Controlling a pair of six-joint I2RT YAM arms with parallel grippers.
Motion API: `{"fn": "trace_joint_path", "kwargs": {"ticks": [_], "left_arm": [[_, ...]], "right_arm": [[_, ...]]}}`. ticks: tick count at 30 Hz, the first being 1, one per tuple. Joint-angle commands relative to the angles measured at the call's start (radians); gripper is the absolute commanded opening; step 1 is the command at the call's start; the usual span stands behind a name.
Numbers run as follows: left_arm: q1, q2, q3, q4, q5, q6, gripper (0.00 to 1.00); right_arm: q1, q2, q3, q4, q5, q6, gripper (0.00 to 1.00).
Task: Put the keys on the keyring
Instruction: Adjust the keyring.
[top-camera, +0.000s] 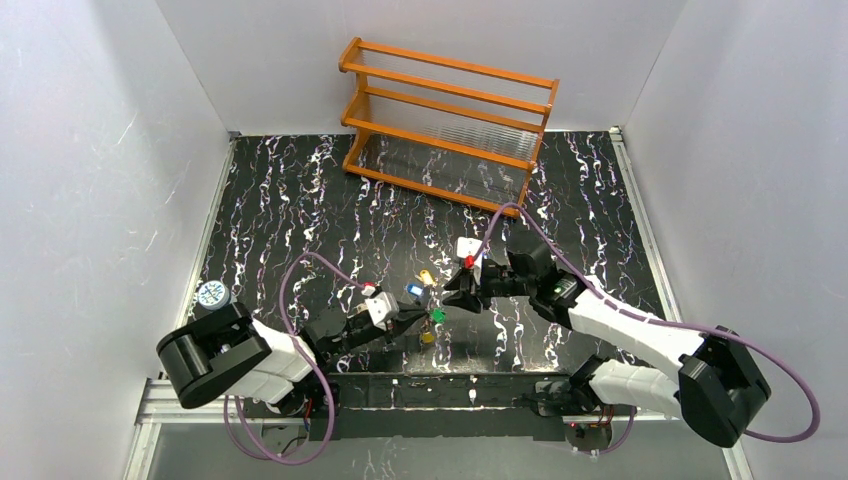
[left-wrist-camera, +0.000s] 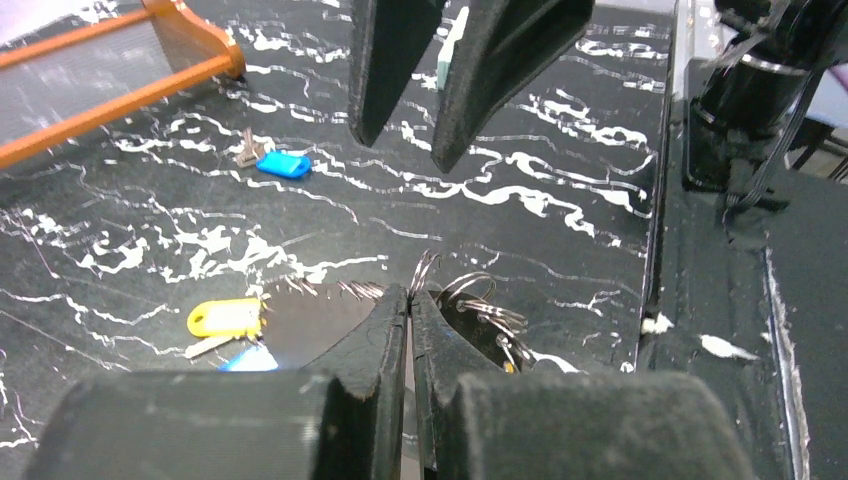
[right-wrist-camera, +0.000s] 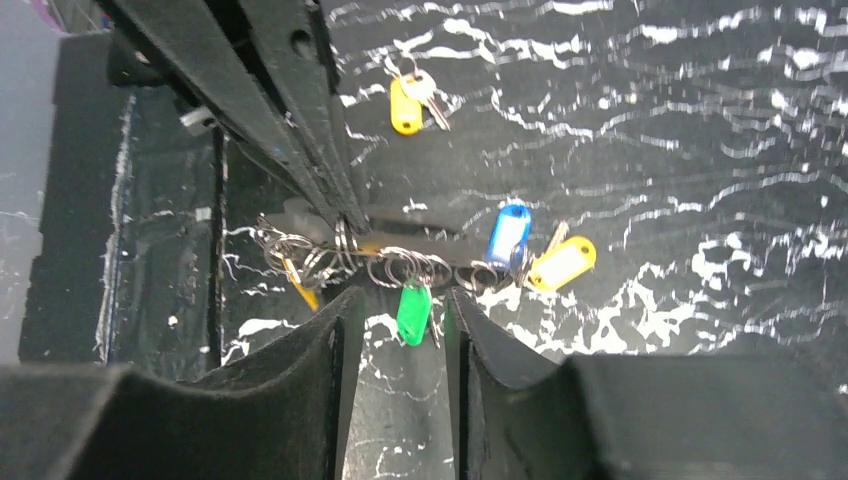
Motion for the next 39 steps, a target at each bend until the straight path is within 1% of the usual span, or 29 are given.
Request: {"fn": "trace_joint_path", "kwargs": {"ticks": [1,6,9,11,13,15,24,32,39], "left_arm": [[-0.005,-0.051,-0.006,0.115,-0.006,-0.017,0.0],[-0.005,-0.081,-0.021,0.118,-0.019,-0.017,0.0],[-0.005,-0.091,-0.025,0.119,-0.023,-0.017,0.0],[-0.005,-0.095,-0.026,0.119,-0.022,-0.018,0.0],[-0.005,-0.099,-0.028,0.119,-0.023,-0.018,0.0],[-0.005,-0.103,-0.03,0.118,-0.023,-0.041,0.0],[-0.005,-0.088,-0.032,0.118,-0.023,-0.041,0.0],[-0.005,-0.051,-0.014,0.118,-0.002,-0.033,0.0],[-0.005,-0.039,-0.02,0.115,-0.012,-0.029,0.0]], "right_arm": [[-0.004,-0.042,-0.032,0.221,-0.136,0.051,0.42],[-0.003,-0.002,-0.04,0.297,-0.238,0.091,0.43],[-0.003,0.027,-0.038,0.326,-0.266,0.112,0.44],[-0.004,0.042,-0.039,0.338,-0.273,0.117,0.41],[-0.003,0.056,-0.035,0.342,-0.279,0.115,0.35],[-0.003,0.074,-0.032,0.342,-0.278,0.113,0.31],[-0.004,0.084,-0.03,0.338,-0.253,0.118,0.3],[-0.002,0.141,-0.006,0.304,-0.244,0.115,0.31],[-0.009,0.091,-0.045,0.348,-0.201,0.136,0.34]]}}
